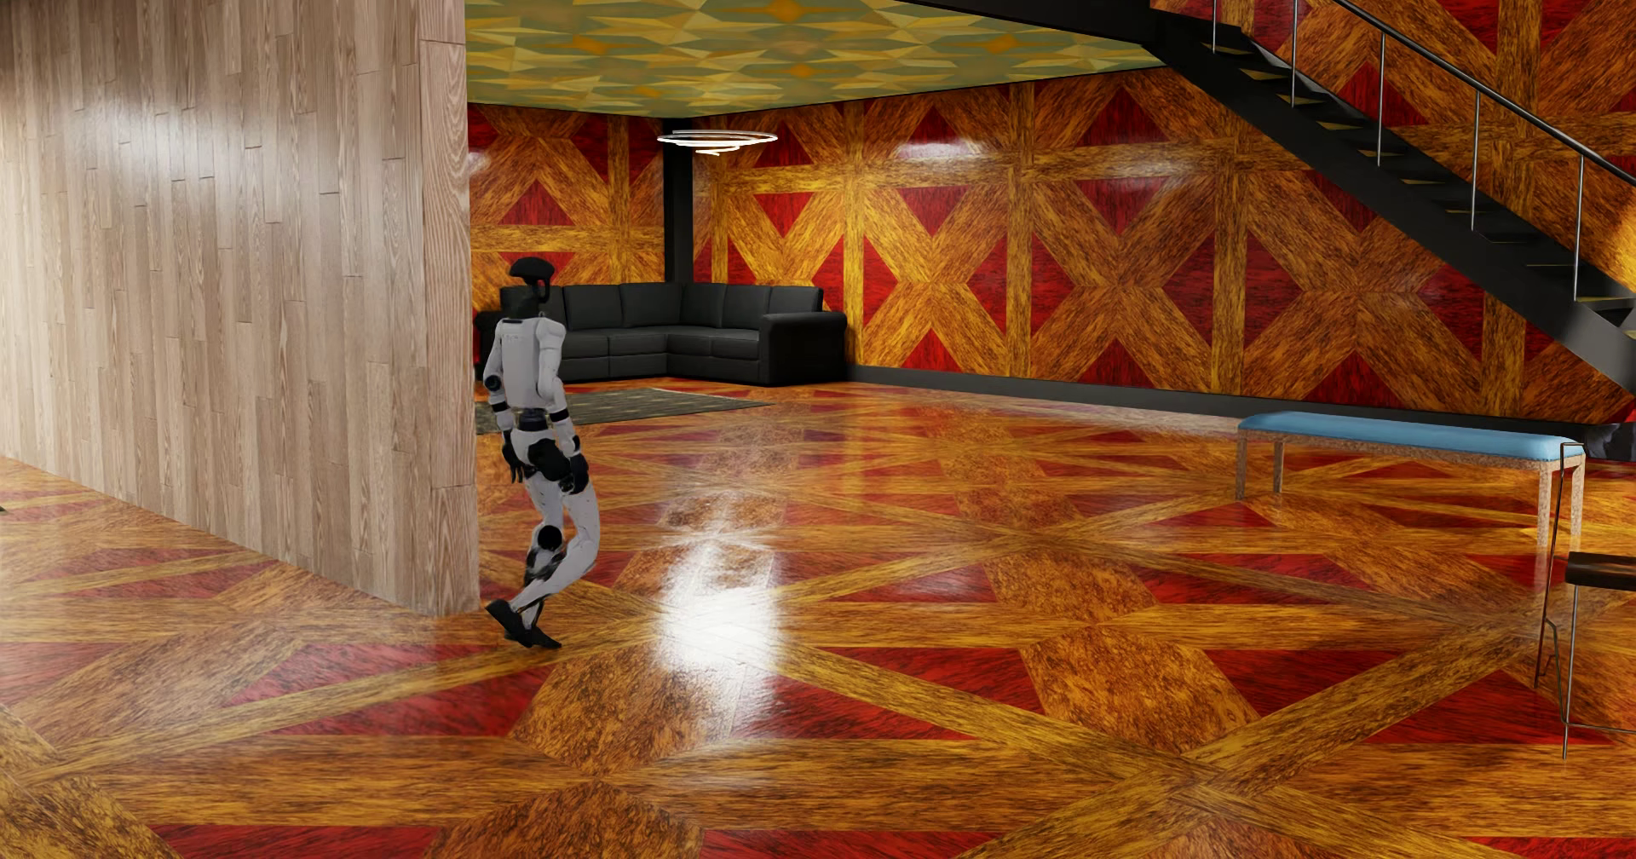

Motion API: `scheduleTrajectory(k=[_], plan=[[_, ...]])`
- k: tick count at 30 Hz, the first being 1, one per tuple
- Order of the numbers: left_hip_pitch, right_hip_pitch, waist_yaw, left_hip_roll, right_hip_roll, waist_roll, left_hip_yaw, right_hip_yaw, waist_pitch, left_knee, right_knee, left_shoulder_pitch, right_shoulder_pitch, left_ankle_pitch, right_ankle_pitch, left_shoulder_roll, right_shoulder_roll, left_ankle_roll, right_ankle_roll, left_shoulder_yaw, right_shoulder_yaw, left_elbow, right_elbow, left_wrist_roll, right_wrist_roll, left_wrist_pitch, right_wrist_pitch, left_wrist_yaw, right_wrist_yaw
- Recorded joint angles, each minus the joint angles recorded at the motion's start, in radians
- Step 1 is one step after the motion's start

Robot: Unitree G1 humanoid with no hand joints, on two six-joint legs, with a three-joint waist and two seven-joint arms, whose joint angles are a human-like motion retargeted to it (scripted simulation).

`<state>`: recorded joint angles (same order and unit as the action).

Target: Walk to the sofa

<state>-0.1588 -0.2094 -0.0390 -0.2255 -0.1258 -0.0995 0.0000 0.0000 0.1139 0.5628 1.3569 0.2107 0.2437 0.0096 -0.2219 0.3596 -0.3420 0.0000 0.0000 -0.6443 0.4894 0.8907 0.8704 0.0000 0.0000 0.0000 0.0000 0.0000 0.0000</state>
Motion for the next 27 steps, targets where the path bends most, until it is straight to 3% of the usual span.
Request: scheduleTrajectory(k=[2, 4, 6, 8, 9, 10, 11, 13, 15, 17, 18, 20, 21, 22, 24, 25, 26, 27], plan=[[0.197, -0.113, -0.115, 0.025, 0.002, 0.029, 0.0, 0.0, 0.004, -0.092, -0.232, -0.05, 0.047, -0.168, -0.027, 0.035, -0.014, 0.0, 0.0, -0.009, 0.007, -0.085, -0.019, 0.0, 0.0, 0.0, 0.0, 0.0, 0.0], [0.346, -0.196, -0.168, 0.053, 0.002, 0.046, 0.0, 0.0, -0.007, -0.158, -0.573, -0.111, 0.069, -0.331, 0.055, 0.044, -0.013, 0.0, 0.0, 0.066, -0.022, -0.113, 0.002, 0.0, 0.0, 0.0, 0.0, 0.0, 0.0], [0.419, -0.235, -0.201, 0.065, -0.006, 0.052, 0.0, 0.0, -0.047, -0.16, -0.854, -0.162, 0.078, -0.391, 0.145, 0.057, -0.011, 0.0, 0.0, 0.106, -0.013, -0.138, 0.031, 0.0, 0.0, 0.0, 0.0, 0.0, 0.0], [0.492, -0.265, -0.234, 0.098, 0.014, 0.067, 0.0, 0.0, -0.045, -0.11, -0.789, -0.161, 0.083, -0.312, 0.09, 0.062, -0.008, 0.0, 0.0, 0.125, -0.013, -0.167, 0.063, 0.0, 0.0, 0.0, 0.0, 0.0, 0.0], [0.517, -0.249, -0.251, 0.123, 0.032, 0.074, 0.0, 0.0, -0.052, -0.039, -0.716, -0.13, 0.086, -0.223, 0.125, 0.053, -0.01, 0.0, 0.0, 0.148, 0.013, -0.173, 0.092, 0.0, 0.0, 0.0, 0.0, 0.0, 0.0], [0.464, -0.272, -0.254, 0.15, 0.049, 0.094, 0.0, 0.0, -0.078, 0.11, -0.634, -0.102, 0.09, -0.071, 0.153, 0.023, -0.005, 0.0, 0.0, 0.173, 0.003, -0.145, 0.118, 0.0, 0.0, 0.0, 0.0, 0.0, 0.0], [0.404, -0.226, -0.243, 0.186, 0.091, 0.113, 0.0, 0.0, -0.066, 0.321, -0.564, -0.071, 0.093, 0.076, 0.11, -0.002, 0.003, 0.0, 0.0, 0.173, -0.009, -0.107, 0.146, 0.0, 0.0, 0.0, 0.0, 0.0, 0.0], [0.166, -0.071, -0.175, 0.205, 0.13, 0.122, 0.0, 0.0, -0.036, 0.769, -0.597, -0.052, 0.073, 0.082, 0.028, -0.016, 0.007, 0.0, 0.0, 0.098, -0.006, -0.073, 0.142, 0.0, 0.0, 0.0, 0.0, 0.0, 0.0], [-0.036, 0.085, -0.046, 0.172, 0.115, 0.087, 0.0, 0.0, -0.018, 0.74, -0.688, -0.031, 0.042, 0.127, 0.014, -0.028, -0.003, 0.0, 0.0, 0.019, 0.002, -0.025, 0.097, 0.0, 0.0, 0.0, 0.0, 0.0, 0.0], [-0.165, 0.243, 0.045, 0.15, 0.103, 0.061, 0.0, 0.0, -0.007, 0.338, -0.789, 0.019, 0.0, 0.315, -0.006, -0.024, -0.02, 0.0, 0.0, 0.012, -0.001, 0.017, 0.023, 0.0, 0.0, 0.0, 0.0, 0.0, 0.0], [-0.199, 0.307, 0.073, 0.149, 0.103, 0.054, 0.0, 0.0, -0.011, 0.12, -0.824, 0.04, -0.011, 0.307, -0.019, -0.015, -0.032, 0.0, 0.0, 0.007, -0.022, 0.025, -0.037, 0.0, 0.0, 0.0, 0.0, 0.0, 0.0], [-0.238, 0.395, 0.11, 0.137, 0.088, 0.044, 0.0, 0.0, -0.027, -0.091, -0.833, 0.07, -0.033, -0.126, -0.061, -0.004, -0.052, 0.0, 0.0, -0.026, -0.08, 0.047, -0.114, 0.0, 0.0, 0.0, 0.0, 0.0, 0.0], [-0.262, 0.428, 0.123, 0.13, 0.085, 0.035, 0.0, 0.0, -0.031, -0.091, -0.816, 0.088, -0.03, -0.127, -0.068, 0.013, -0.058, 0.0, 0.0, -0.054, -0.105, 0.029, -0.127, 0.0, 0.0, 0.0, 0.0, 0.0, 0.0], [-0.274, 0.455, 0.133, 0.116, 0.083, 0.03, 0.0, 0.0, -0.036, -0.049, -0.779, 0.106, -0.016, 0.011, -0.035, 0.019, -0.055, 0.0, 0.0, -0.061, -0.133, 0.031, -0.13, 0.0, 0.0, 0.0, 0.0, 0.0, 0.0], [-0.247, 0.373, 0.108, 0.042, 0.018, -0.011, 0.0, 0.0, -0.054, 0.045, -0.473, 0.133, 0.022, 0.189, 0.216, 0.017, -0.037, 0.0, 0.0, -0.061, -0.16, 0.046, -0.087, 0.0, 0.0, 0.0, 0.0, 0.0, 0.0], [-0.199, 0.269, 0.07, 0.016, 0.007, -0.015, 0.0, 0.0, -0.052, 0.083, -0.24, 0.127, 0.034, 0.168, 0.265, 0.017, -0.034, 0.0, 0.0, -0.07, -0.143, 0.061, -0.047, 0.0, 0.0, 0.0, 0.0, 0.0, 0.0], [-0.112, 0.163, 0.045, -0.007, -0.017, -0.037, 0.0, 0.0, -0.031, 0.066, -0.076, 0.119, 0.036, 0.104, 0.144, 0.024, -0.03, 0.0, 0.0, -0.063, -0.125, 0.043, -0.02, 0.0, 0.0, 0.0, 0.0, 0.0, 0.0], [-0.005, 0.069, 0.012, -0.003, -0.009, -0.035, 0.0, 0.0, -0.01, 0.022, -0.041, 0.101, 0.032, 0.031, 0.046, 0.025, -0.023, 0.0, 0.0, -0.062, -0.09, 0.037, 0.003, 0.0, 0.0, 0.0, 0.0, 0.0, 0.0]])
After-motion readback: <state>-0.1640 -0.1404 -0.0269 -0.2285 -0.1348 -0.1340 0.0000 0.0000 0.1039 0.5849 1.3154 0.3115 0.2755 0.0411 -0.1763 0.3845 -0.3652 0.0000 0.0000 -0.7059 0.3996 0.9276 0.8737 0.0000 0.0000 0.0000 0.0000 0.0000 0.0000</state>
